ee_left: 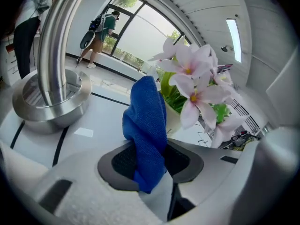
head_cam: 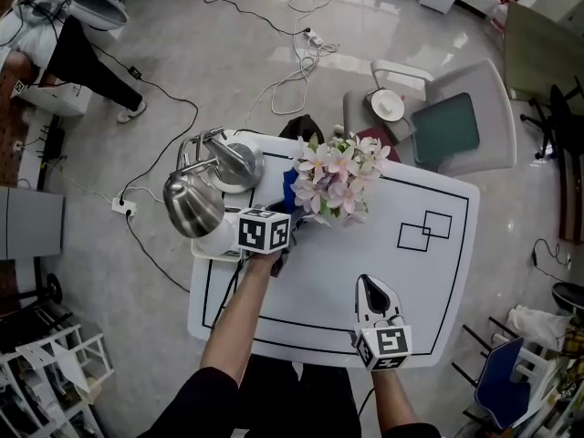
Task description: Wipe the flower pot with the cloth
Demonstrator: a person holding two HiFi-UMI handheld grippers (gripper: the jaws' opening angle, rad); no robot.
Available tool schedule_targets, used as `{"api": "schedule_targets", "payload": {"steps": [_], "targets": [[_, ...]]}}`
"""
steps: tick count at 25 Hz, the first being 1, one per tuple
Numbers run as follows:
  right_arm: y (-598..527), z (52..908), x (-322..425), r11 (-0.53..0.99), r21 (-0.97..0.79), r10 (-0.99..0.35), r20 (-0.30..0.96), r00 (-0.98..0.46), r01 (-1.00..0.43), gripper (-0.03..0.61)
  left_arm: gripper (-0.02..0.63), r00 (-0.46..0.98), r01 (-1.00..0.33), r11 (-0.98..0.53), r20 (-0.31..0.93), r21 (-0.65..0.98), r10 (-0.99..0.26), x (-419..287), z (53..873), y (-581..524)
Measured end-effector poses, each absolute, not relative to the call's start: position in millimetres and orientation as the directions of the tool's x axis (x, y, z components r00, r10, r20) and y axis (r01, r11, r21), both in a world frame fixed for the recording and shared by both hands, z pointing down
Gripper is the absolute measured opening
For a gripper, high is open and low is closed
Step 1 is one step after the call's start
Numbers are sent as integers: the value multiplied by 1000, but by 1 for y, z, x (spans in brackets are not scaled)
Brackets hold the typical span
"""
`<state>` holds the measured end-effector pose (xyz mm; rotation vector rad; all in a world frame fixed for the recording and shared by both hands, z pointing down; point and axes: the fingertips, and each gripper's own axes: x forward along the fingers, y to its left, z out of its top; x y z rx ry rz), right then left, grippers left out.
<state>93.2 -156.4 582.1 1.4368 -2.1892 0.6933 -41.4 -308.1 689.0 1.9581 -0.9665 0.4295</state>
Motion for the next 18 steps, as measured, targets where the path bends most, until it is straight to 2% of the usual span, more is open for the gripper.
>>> {"api": "schedule_targets", "payload": {"steps": [9, 18], "targets": [[-142, 584, 105, 326, -196, -711, 595, -376, -925, 9, 141, 692, -720, -310, 606, 621, -392, -7, 689, -251], [-135, 580, 135, 292, -208, -730, 582, -358, -934, 9, 141, 780, -625, -381, 540, 681, -315, 78, 683, -218]]}}
